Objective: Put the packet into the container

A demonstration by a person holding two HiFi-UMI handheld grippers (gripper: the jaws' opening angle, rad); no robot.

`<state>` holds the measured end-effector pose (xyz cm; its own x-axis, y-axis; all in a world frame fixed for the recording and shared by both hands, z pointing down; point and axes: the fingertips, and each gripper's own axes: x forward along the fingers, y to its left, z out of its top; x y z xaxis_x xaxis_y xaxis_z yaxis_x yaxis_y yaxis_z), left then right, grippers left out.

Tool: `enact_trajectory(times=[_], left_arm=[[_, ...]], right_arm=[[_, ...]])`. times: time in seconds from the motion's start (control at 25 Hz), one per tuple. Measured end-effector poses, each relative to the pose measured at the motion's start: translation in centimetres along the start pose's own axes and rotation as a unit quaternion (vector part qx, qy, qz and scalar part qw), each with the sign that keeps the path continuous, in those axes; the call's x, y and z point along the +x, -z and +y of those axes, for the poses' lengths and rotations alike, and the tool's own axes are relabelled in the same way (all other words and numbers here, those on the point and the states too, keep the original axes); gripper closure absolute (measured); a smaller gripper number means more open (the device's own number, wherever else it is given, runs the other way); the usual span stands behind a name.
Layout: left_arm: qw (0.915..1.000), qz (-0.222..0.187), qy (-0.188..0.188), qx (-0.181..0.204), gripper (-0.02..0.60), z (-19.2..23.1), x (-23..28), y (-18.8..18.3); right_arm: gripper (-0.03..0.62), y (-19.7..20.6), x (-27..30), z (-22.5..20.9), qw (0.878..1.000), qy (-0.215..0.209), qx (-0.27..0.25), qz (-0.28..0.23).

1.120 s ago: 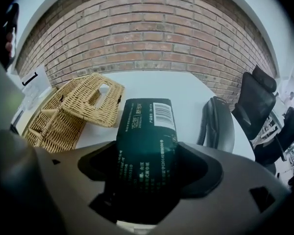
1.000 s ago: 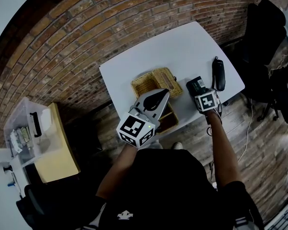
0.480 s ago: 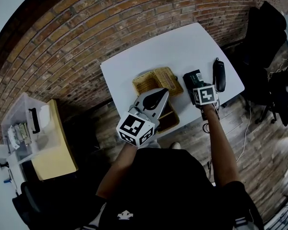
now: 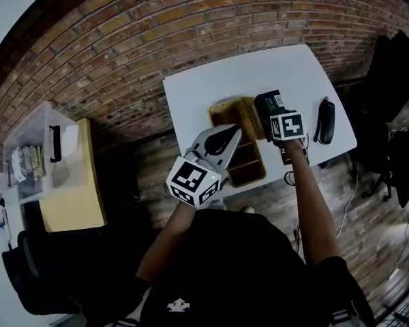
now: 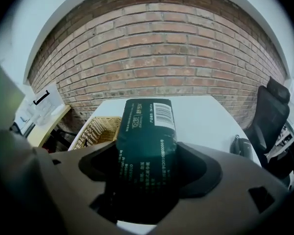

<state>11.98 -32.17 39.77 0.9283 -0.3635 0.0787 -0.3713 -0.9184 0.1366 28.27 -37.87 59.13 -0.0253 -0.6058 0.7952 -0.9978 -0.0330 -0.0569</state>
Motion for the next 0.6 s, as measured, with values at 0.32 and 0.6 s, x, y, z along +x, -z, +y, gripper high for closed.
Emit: enact_trajectory(times=[0.32,0.6], left_arm=[[0.9981,-0.006,-0.061,-0.001,0.575,2.7,-3.9,0.2],[0.9958,-0.011,-0.091,-0.007,0.575,3.7,-6.1,0.3]], right_arm=[[0.218,-3.6,1.3,5.8,0.999,-0.028,-0.043,0.000],[0.218,-4.6,1.7,10.8,0.997,-0.058,-0.050,0.004]])
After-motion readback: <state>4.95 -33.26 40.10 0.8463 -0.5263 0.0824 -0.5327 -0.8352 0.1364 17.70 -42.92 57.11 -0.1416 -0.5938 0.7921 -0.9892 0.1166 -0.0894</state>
